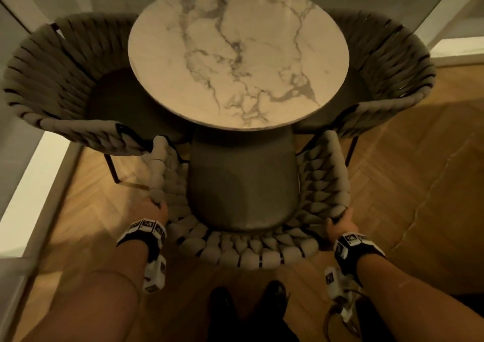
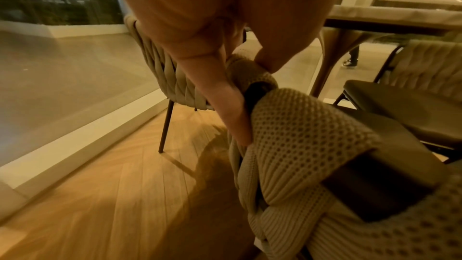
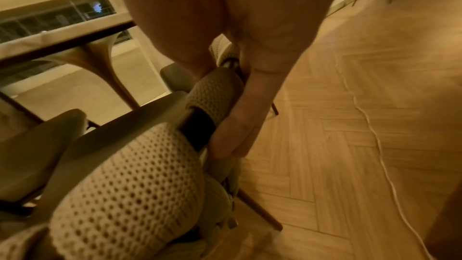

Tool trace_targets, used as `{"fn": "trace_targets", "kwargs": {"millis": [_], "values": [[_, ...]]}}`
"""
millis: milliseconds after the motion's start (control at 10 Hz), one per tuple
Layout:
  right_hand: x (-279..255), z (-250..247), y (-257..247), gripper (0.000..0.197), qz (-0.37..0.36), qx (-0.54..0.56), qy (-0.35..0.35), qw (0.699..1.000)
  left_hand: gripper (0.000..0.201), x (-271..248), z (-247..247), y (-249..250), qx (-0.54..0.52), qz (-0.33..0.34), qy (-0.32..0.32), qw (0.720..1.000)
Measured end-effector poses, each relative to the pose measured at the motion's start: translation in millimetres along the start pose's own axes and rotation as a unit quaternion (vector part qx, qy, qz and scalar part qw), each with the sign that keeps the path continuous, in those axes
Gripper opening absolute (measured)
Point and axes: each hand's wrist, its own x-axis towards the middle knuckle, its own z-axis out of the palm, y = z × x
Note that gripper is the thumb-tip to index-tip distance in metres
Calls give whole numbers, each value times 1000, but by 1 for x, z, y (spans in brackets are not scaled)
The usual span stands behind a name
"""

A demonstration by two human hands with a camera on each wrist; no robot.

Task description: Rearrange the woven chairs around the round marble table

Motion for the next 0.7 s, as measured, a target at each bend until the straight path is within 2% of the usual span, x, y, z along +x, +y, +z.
{"fn": "trace_targets", "kwargs": {"millis": [100, 300, 400, 500, 600, 700], "values": [[4, -6, 2, 75, 13, -7, 0, 1000, 33, -11, 6, 0, -14, 0, 17, 1000], [14, -19, 15, 74, -22, -1, -8, 1000, 34, -22, 20, -9, -3, 0, 22, 1000], [15, -29, 17, 71, -29, -1, -39, 999, 45, -29, 20, -10, -31, -26, -32, 999], [6, -39, 18, 57, -30, 5, -89, 996, 59, -37, 20, -23, -32, -42, -96, 994], [-5, -44, 24, 57, -71, -24, -63, 995, 55, -59, 20, -36, 9, -1, -82, 997], [-13, -41, 59, 62, -66, -21, -34, 997, 42, -96, 37, -74, -22, 38, -104, 994]]}}
